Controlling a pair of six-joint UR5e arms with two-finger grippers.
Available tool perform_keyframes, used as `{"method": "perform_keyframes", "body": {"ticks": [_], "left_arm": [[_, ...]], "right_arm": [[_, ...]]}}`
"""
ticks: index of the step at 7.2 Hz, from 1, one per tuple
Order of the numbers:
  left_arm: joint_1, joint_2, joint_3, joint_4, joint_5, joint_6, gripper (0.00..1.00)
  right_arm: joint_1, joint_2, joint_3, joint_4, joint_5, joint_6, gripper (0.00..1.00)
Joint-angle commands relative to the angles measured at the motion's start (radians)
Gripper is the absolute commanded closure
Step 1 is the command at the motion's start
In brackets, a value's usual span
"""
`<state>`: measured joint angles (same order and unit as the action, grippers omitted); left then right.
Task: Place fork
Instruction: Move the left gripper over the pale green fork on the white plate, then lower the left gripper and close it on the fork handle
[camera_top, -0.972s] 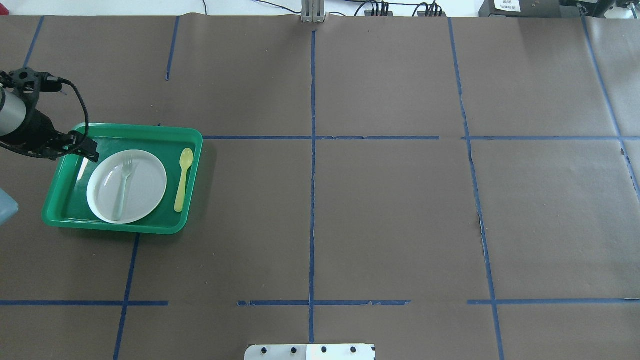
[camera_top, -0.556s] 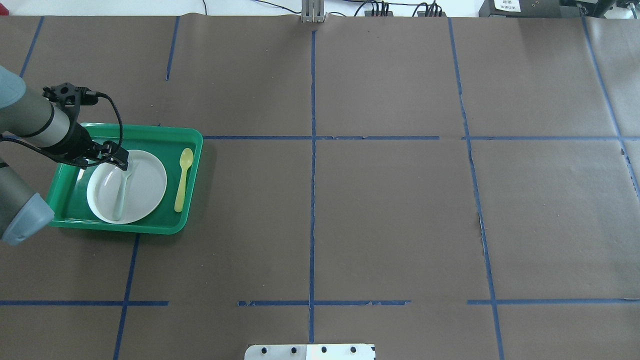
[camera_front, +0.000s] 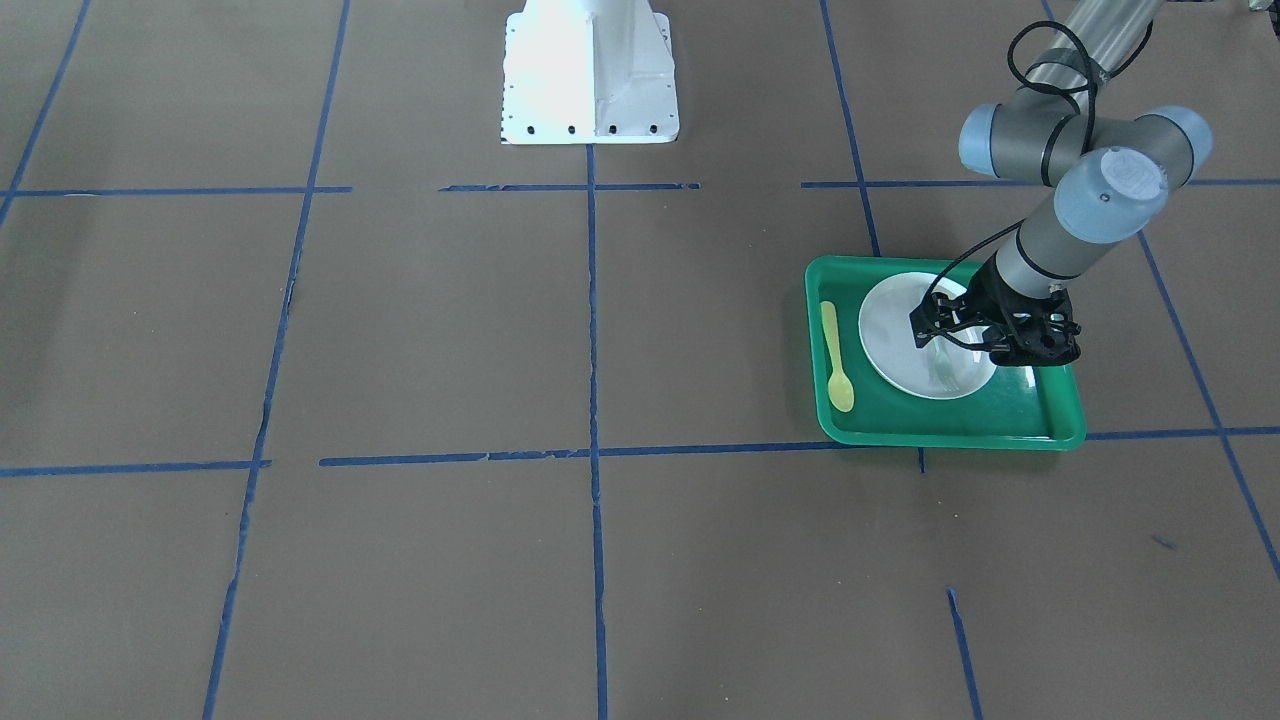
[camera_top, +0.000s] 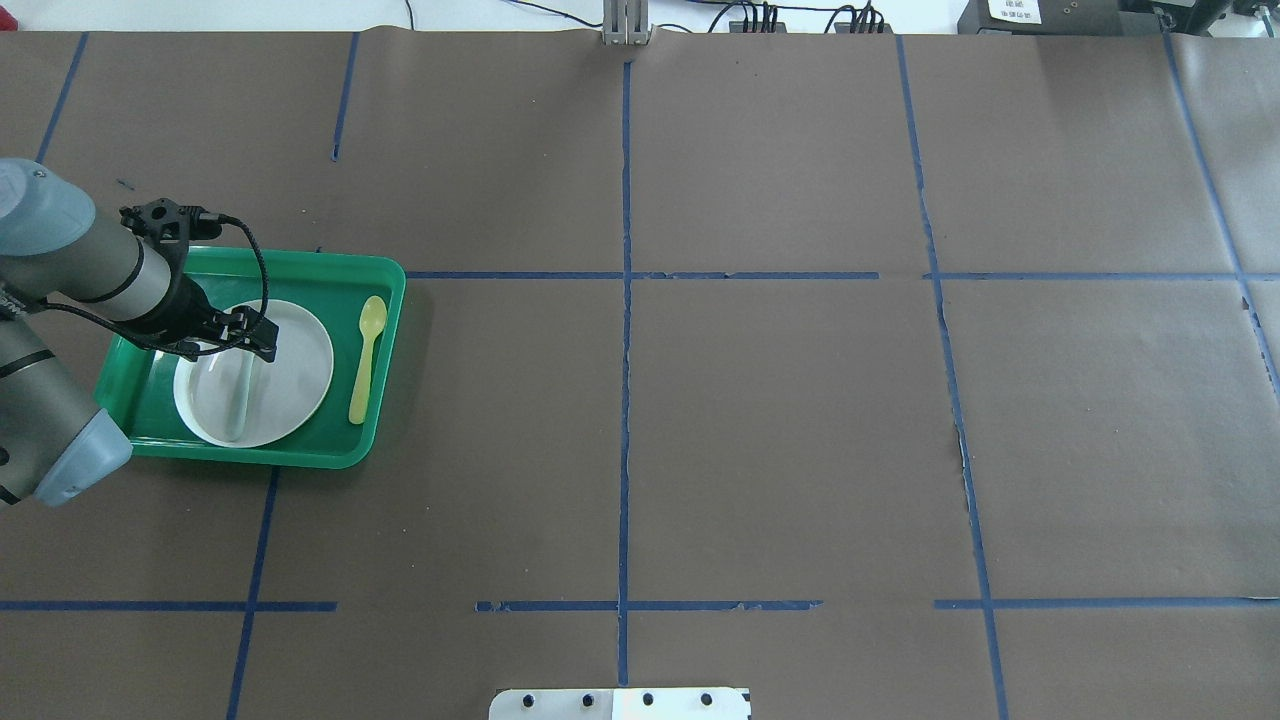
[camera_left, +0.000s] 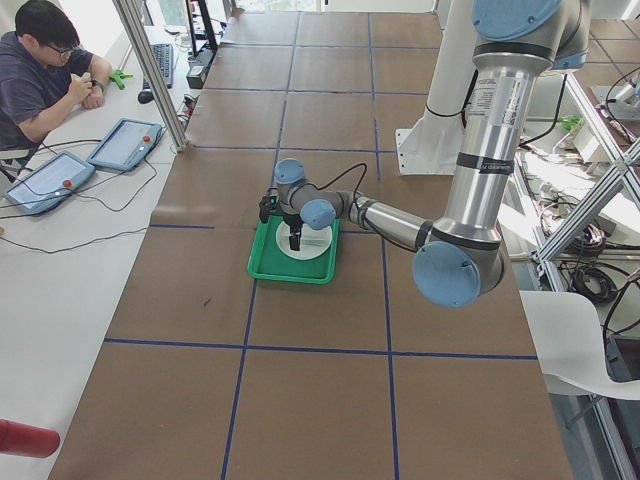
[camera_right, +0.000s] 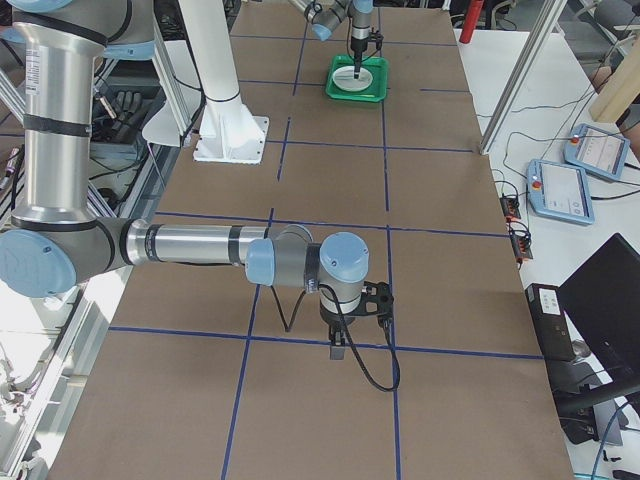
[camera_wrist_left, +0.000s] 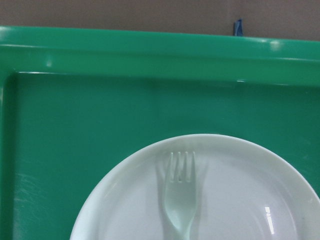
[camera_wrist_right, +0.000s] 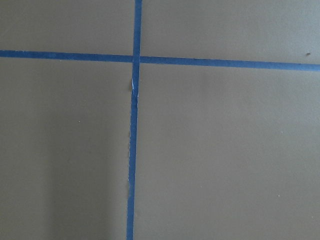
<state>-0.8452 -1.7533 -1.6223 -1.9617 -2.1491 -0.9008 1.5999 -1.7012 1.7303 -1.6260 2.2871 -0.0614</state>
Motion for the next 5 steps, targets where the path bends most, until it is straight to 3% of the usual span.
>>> {"method": "perform_keyframes", "body": {"ticks": [1,4,5], "left_arm": [[0.015,0.000,0.002,-0.002,0.000,-0.013,0.03],[0.040,0.000,0.005,-0.002,0.000,-0.021,0.09],[0.040,0.000,0.005,-0.002,0.000,-0.021,0.22]], "right_arm": [[0.000,0.000,0.000,0.000,0.000,0.000,0.00],[0.000,0.000,0.000,0.000,0.000,0.000,0.00],[0.000,0.000,0.000,0.000,0.000,0.000,0.00]]}}
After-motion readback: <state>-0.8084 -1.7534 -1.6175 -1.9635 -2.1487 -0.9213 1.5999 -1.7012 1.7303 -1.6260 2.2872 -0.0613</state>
